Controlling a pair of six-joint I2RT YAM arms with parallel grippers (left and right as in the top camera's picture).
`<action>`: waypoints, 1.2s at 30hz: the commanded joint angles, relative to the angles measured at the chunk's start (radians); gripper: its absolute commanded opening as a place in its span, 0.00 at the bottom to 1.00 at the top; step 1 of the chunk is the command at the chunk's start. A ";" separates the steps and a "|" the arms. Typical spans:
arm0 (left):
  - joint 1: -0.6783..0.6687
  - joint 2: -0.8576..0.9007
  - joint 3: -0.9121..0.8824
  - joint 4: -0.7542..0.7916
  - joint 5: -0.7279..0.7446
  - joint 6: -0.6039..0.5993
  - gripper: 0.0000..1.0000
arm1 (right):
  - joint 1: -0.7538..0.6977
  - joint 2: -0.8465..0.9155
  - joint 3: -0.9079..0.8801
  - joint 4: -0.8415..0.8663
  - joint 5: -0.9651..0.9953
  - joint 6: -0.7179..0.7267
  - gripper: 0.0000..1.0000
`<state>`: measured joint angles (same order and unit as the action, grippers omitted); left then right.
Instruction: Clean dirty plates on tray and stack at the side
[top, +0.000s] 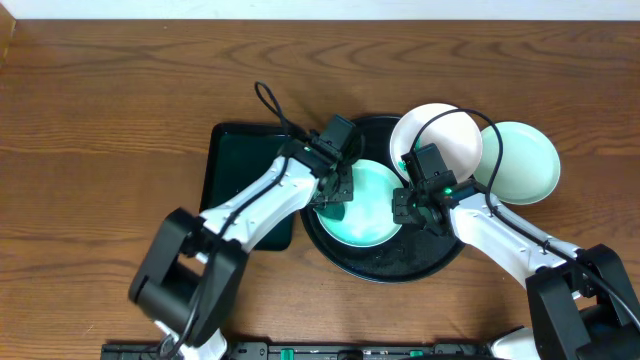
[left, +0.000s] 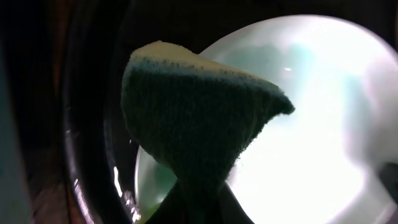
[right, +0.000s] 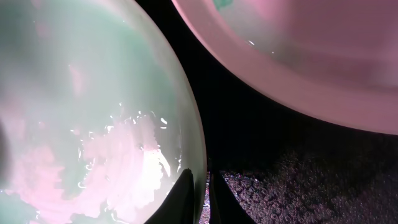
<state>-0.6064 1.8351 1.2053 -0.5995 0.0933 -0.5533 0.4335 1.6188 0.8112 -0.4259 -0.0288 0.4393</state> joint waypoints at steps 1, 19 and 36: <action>-0.009 0.056 -0.011 0.003 -0.026 -0.006 0.07 | 0.013 0.005 -0.008 -0.001 0.001 -0.011 0.08; -0.005 0.109 -0.009 0.011 0.281 0.013 0.07 | 0.013 0.005 -0.008 -0.001 0.002 -0.011 0.07; 0.084 0.065 -0.008 0.031 0.122 0.029 0.08 | 0.013 0.005 -0.008 0.000 0.002 -0.011 0.08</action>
<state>-0.5461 1.9057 1.2064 -0.5716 0.2935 -0.5419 0.4335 1.6188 0.8101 -0.4263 -0.0257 0.4393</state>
